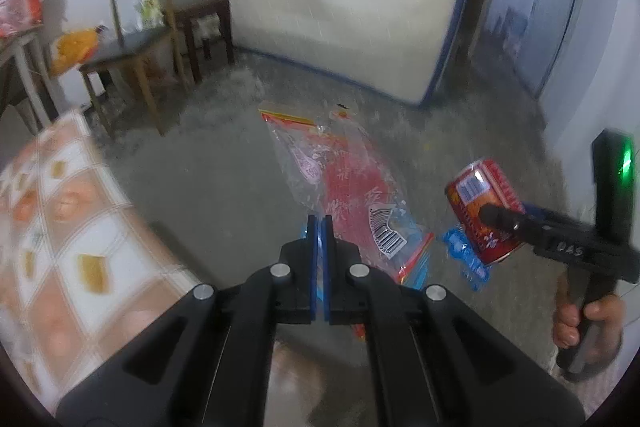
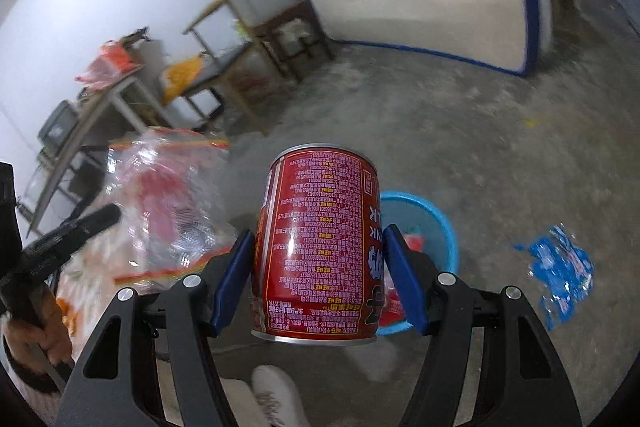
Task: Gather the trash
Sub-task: 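Carry pink bag and red can over the blue wastebasket and release both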
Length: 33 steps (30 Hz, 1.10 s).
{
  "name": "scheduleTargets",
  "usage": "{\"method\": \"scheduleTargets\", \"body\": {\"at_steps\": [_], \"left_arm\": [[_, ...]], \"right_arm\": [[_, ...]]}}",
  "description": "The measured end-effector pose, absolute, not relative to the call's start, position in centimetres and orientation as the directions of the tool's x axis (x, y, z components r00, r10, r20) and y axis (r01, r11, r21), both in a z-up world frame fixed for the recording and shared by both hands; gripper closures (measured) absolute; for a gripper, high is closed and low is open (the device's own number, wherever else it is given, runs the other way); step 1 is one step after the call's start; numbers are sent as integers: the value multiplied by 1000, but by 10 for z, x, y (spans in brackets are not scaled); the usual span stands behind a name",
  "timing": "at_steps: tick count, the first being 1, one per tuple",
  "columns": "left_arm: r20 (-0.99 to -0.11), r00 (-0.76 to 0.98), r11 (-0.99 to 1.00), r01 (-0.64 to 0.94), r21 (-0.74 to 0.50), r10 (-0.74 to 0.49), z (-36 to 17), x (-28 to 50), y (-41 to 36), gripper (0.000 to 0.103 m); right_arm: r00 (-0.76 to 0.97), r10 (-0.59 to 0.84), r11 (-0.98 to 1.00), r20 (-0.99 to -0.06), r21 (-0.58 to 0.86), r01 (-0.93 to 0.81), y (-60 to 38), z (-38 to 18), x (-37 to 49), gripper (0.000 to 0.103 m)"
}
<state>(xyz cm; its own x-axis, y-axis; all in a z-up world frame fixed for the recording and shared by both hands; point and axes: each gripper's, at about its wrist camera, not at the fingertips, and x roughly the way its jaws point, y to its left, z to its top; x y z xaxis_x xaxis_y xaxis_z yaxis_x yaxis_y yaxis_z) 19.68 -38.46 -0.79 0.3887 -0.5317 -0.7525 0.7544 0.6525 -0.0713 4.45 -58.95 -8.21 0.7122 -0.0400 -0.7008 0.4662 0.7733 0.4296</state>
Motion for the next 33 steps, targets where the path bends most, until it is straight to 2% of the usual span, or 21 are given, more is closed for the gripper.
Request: {"method": "scheduleTargets", "body": {"at_steps": [6,12,15,16,17,18,20,23,29,33], "left_arm": [[-843,274,670,731,-131,-464,-107,198,-446,103],[-863,182,682,696,-225,-471,-191,206,-484,103],[-873,133,696,664,-273,-469,-225,213,-498,99],[-877,121,711,641,-288,-464,-238,219,-499,94],[-889,115,727,627,-281,-443,-248,224,-500,79],[-901,107,736,621,-269,-420,-253,225,-499,72],[-912,111,741,625,-245,-395,-256,225,-497,61],[-898,138,731,638,-241,-417,-251,222,-491,45],[-883,149,727,636,-258,-444,-232,218,-486,38],[-872,138,703,656,-274,-469,-215,214,-492,37]], "right_arm": [[653,-8,737,-757,437,516,-616,-141,74,39],[605,27,737,-796,424,526,-631,-187,105,39],[584,25,738,-812,408,537,-642,-220,126,39],[569,35,738,-822,405,540,-646,-234,132,38],[549,44,740,-835,396,543,-649,-246,137,38],[515,53,748,-856,375,547,-650,-261,142,38],[414,43,773,-909,293,563,-648,-289,152,38],[445,48,765,-894,319,559,-646,-293,145,38],[529,-3,718,-849,366,592,-658,-269,110,38],[576,-51,695,-816,385,607,-667,-242,80,38]]}}
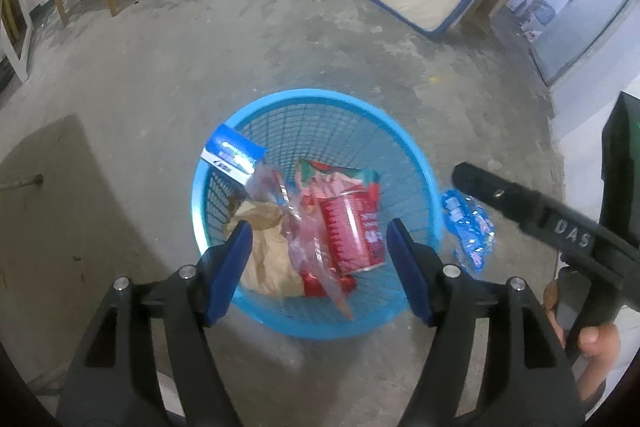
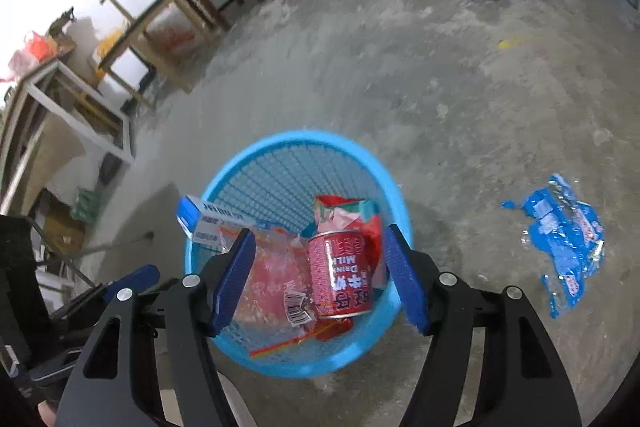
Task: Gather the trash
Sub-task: 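Carry pink bag and red can over the blue wastebasket and release both, then move both tools back toward the table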
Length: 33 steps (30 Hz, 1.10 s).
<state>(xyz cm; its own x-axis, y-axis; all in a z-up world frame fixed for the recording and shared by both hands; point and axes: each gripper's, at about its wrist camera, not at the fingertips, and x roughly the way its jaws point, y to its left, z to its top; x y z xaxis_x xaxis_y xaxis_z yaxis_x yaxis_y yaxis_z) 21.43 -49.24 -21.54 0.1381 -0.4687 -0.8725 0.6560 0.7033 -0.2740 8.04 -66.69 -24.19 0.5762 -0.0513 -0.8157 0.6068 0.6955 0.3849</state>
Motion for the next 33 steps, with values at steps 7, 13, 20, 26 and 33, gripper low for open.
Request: {"method": "scheduleTargets", "body": {"at_steps": [7,13,20,26,33], "left_arm": [[-824,117,631,704,-325,-554,-151,169,-472,34],[-764,119,527,790,-314,-635,-79,125,-437,25],[-711,193,556,766,-321,-676,-9,121,-339,19],[-690,339,684,661,-309,-640,17,134,-221,17],[-624,555,831,439,-341,-550,37,156,-75,15]], "right_arm": [[651,-83,675,-754,438,594,-645,-192,30,38],[715,-100,715,-692,450,535,-607,-147,-2,17],[764,-42,785,-644,452,424,-567,-93,7,16],[788,89,872,-610,430,234,-508,-40,52,13],[726,282,925,-627,378,-33,-407,1,131,12]]}}
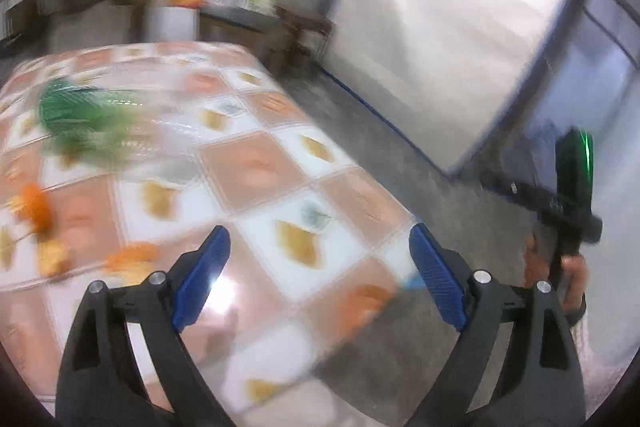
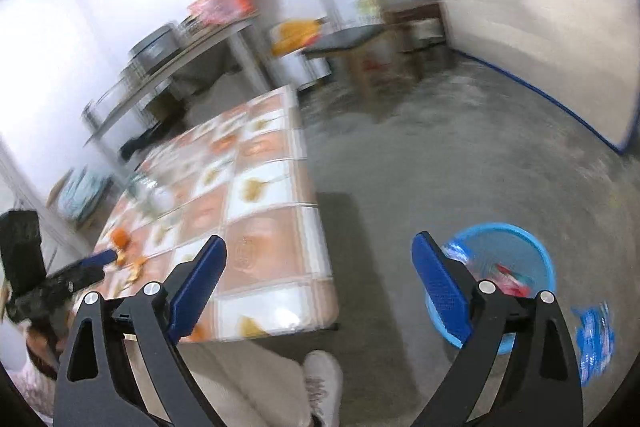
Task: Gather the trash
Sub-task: 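Move both tools back toward the table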
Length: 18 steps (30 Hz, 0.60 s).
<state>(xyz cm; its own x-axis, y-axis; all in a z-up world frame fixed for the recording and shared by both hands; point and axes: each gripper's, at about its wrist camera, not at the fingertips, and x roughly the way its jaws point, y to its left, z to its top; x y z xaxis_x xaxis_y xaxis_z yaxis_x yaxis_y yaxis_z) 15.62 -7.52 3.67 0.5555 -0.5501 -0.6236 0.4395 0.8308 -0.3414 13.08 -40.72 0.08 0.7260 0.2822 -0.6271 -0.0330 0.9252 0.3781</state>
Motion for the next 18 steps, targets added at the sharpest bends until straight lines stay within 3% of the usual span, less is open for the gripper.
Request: {"method": "scheduleTargets", "body": {"at_steps": [7,12,15,18], "left_arm": [[-556,627,799,187,-572,-545,34,202,15,14],[-572,579,686,-28,-727,-582,9,258,41,13],[-572,563,635,-106,-765,-596,-4,282,44,13],[-630,536,633,-211,-745,-563,-18,298,43,13]], "right_arm": [[628,408,913,-662,297,-280,-300,40,217,12],[601,405,901,-689,190,-389,-246,55,285,12],[571,418,885,-706,174,-431,-227,56,324,12],[525,439,865,-729,184,-468,-209,50,357,12]]}}
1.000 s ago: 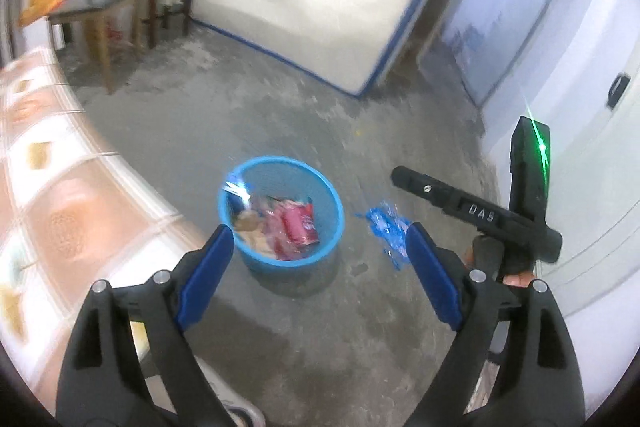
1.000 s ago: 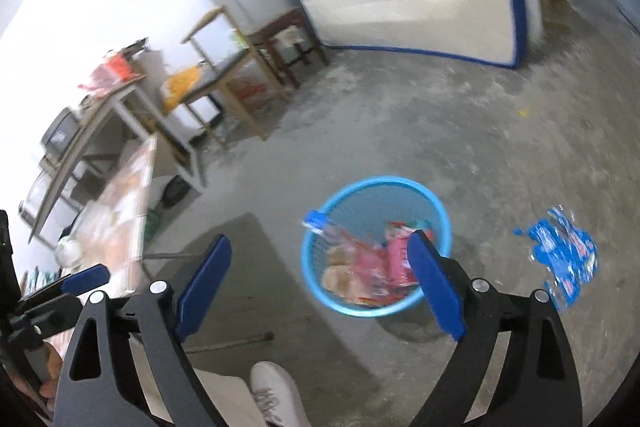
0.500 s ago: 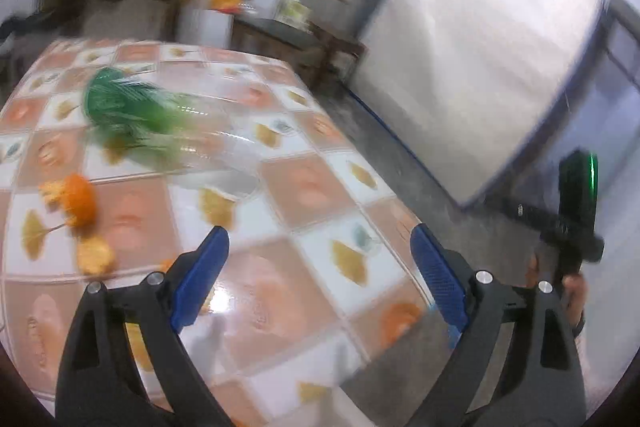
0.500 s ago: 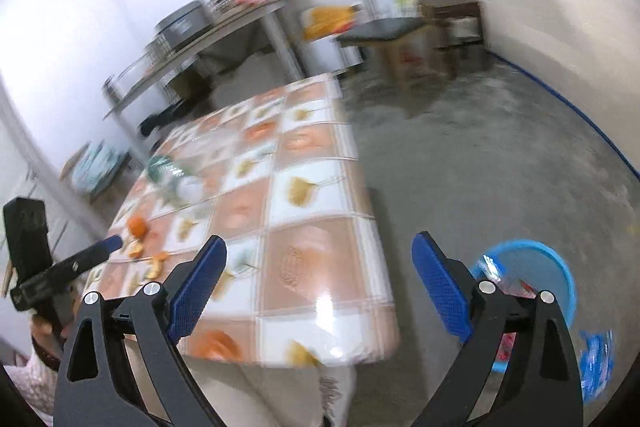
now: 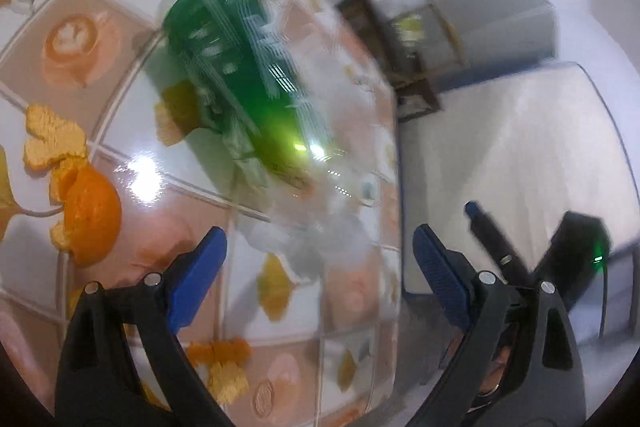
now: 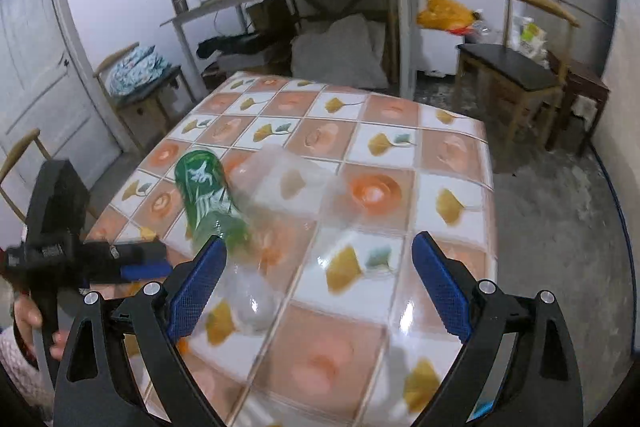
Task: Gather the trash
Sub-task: 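Move both tools back toward the table, then grasp the clear plastic container with the right tool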
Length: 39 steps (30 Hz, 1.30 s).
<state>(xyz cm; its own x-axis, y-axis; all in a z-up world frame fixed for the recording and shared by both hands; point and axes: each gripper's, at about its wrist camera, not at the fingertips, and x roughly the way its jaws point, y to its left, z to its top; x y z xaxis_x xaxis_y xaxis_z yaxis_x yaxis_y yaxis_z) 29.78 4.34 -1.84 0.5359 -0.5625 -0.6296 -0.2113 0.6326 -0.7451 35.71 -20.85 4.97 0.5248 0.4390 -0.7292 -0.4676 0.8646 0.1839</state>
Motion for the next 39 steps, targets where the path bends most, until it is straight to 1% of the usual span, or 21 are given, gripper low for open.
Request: {"method": "scheduleTargets", "body": {"at_steps": [4,9,17,19,24,30,33,36,39], "left_arm": [[-659,523,619,-283,-733,-541,-32,314,42,13],[-695,505,628,-332,-704,-512,-39,329,40,13],[-722,511,677,-319,-663,-467,-36,347,33,13],[-723,513,686,-310,-658,-462,-35,347,31,13],[-723,528,716,-273,-642,-447,-32,347,31,12],[-733,544,764,-236,-600,-408,-26,349,30,12],[-738,548,769,-244,-591,-394,-25,349,34,12],[-748,550,775,-261,-576,-371,-23,352,36,12],[-757,547,782,-269,-562,-356,-22,356,34,12]], "right_arm": [[419,482,823,-769,232,-519,-180,34,407,12],[312,475,778,-823,227,-586,-144,13,446,12],[186,406,728,-895,193,-657,-109,-15,473,12],[169,395,716,-903,187,-673,-105,-19,472,12],[150,417,708,-896,217,-673,-107,-20,469,12],[134,430,745,-893,267,-612,-125,-24,465,12],[148,434,784,-889,291,-548,-139,-27,457,12],[163,442,849,-882,353,-394,-168,-33,447,12],[181,451,874,-874,392,-287,-194,-37,433,12]]}}
